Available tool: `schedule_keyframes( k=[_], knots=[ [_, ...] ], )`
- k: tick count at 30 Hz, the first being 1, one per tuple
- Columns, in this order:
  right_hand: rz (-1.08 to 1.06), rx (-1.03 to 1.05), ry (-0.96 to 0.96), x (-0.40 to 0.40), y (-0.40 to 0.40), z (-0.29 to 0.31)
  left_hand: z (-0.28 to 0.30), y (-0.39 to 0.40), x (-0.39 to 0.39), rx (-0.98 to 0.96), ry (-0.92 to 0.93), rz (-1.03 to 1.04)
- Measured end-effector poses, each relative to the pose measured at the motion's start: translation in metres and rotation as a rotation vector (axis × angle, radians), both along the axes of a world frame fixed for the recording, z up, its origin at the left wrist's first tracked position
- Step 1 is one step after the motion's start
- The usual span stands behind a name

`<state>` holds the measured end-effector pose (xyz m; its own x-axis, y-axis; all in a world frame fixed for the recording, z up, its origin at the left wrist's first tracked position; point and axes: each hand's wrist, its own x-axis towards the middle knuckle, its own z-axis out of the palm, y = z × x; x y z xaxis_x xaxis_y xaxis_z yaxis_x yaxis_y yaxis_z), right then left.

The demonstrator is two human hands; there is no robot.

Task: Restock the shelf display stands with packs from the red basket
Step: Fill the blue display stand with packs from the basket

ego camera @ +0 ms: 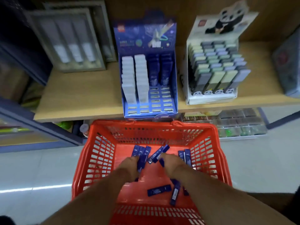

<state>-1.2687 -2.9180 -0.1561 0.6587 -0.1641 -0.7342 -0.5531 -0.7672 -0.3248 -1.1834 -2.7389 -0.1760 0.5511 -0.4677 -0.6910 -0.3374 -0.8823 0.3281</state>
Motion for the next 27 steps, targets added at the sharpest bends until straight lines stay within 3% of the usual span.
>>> schedule_keyframes(
  k=[3, 8, 11, 15, 21, 27],
  knots=[
    [0.166, 0.024, -0.011, 0.011, -0.004, 0.064, 0.059, -0.004, 0.007, 0.014, -0.004, -0.104],
    [0.235, -0.033, -0.151, 0.012, -0.017, 0.17, 0.176, -0.014, 0.003, -0.108, -0.064, -0.18],
    [0.286, -0.106, -0.285, 0.007, -0.026, 0.235, 0.231, -0.014, -0.004, -0.277, -0.104, -0.161],
    [0.172, -0.071, -0.526, 0.001, -0.04, 0.292, 0.272, -0.009, -0.004, -0.575, -0.073, -0.018],
    [0.059, -0.069, -0.712, 0.013, -0.051, 0.317, 0.276, 0.001, 0.006, -0.79, -0.21, 0.122],
    [-0.089, -0.048, -0.86, 0.042, -0.059, 0.286, 0.267, -0.023, 0.037, -0.877, -0.275, 0.21]
  ],
)
